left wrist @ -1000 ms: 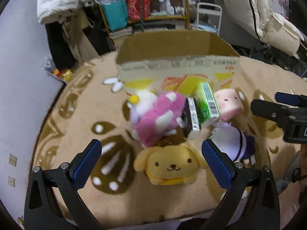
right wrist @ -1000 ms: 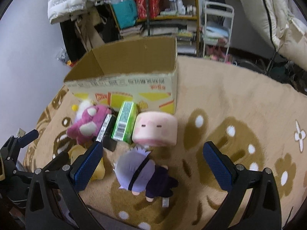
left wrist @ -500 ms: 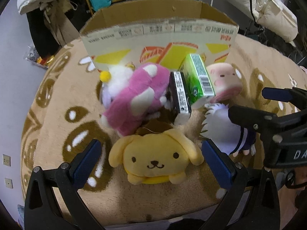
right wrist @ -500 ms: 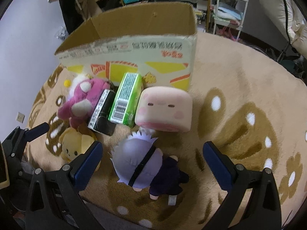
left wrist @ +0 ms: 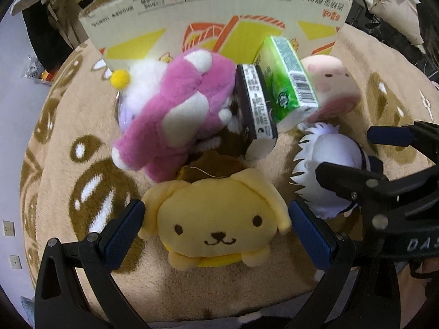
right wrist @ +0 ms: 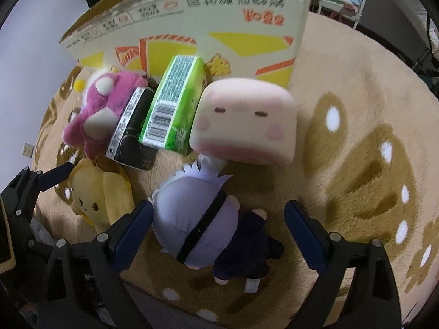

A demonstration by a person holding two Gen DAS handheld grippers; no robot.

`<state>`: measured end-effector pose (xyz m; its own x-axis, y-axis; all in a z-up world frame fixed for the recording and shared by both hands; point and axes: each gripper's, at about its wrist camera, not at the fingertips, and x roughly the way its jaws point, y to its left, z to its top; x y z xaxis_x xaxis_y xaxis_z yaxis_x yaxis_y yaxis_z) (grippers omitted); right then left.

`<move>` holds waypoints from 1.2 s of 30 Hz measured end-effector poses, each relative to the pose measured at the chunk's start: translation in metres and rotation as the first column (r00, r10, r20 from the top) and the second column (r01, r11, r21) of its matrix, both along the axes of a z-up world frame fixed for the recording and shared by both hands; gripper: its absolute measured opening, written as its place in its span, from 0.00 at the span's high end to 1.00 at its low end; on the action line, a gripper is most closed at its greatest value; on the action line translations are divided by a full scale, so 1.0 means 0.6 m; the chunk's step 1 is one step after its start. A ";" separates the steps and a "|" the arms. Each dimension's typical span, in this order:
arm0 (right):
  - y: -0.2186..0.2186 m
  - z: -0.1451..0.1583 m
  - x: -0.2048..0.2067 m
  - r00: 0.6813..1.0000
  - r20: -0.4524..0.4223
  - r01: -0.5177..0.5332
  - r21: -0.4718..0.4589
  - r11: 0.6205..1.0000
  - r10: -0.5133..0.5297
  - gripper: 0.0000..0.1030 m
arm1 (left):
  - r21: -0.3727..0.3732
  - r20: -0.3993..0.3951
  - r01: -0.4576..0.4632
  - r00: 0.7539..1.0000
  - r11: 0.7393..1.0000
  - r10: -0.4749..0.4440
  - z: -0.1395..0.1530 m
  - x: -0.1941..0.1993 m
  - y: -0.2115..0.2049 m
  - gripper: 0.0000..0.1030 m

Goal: Organize soft objects
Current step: 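Grasp the yellow dog plush with the left gripper while the right gripper grasps the white-haired doll, then lift the yellow dog plush with the left gripper while the right gripper carries the doll over the box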

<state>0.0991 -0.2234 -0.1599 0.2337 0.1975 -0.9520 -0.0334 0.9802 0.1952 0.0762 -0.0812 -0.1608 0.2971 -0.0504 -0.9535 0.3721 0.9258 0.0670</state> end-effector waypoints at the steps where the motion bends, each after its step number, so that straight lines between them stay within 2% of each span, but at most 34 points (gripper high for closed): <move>1: -0.002 -0.001 0.001 1.000 -0.002 -0.003 0.000 1.000 0.003 0.03 | -0.001 -0.004 -0.002 1.000 1.000 0.002 -0.002 0.001 0.000 0.00; 3: -0.002 -0.002 0.000 1.000 -0.003 -0.008 0.001 1.000 0.008 0.04 | -0.011 -0.013 -0.011 1.000 1.000 0.011 -0.006 0.004 0.002 0.01; 7: 0.000 -0.006 0.000 1.000 -0.014 -0.014 0.043 0.999 0.015 0.14 | -0.016 -0.037 -0.026 0.999 1.000 0.026 -0.014 0.009 0.005 0.00; 13: 0.005 -0.007 -0.002 1.000 -0.020 -0.023 0.056 0.998 0.024 0.20 | -0.012 -0.059 -0.040 0.997 0.999 0.039 -0.023 0.015 0.010 0.01; 17: -0.003 -0.003 -0.006 0.999 -0.013 -0.030 0.061 0.998 0.031 0.26 | -0.009 -0.073 -0.048 0.996 0.999 0.047 -0.029 0.024 0.019 0.05; 26: 0.016 0.007 -0.004 0.999 0.017 -0.040 0.048 0.998 0.040 0.38 | -0.040 -0.062 -0.069 0.996 0.997 0.066 -0.021 0.022 0.044 0.11; 31: 0.006 0.030 -0.011 0.997 0.076 -0.019 0.064 0.998 0.014 0.41 | -0.044 -0.040 -0.070 0.997 0.997 0.068 -0.007 0.015 0.049 0.12; 32: 0.001 0.035 -0.014 0.996 0.086 -0.017 0.075 0.997 0.010 0.51 | -0.045 -0.035 -0.069 0.997 0.997 0.068 -0.004 0.013 0.049 0.12; 36: -0.010 0.047 -0.021 0.993 0.119 0.002 0.089 0.996 -0.013 0.51 | -0.049 0.007 -0.070 0.997 0.996 0.070 0.013 0.000 0.049 0.12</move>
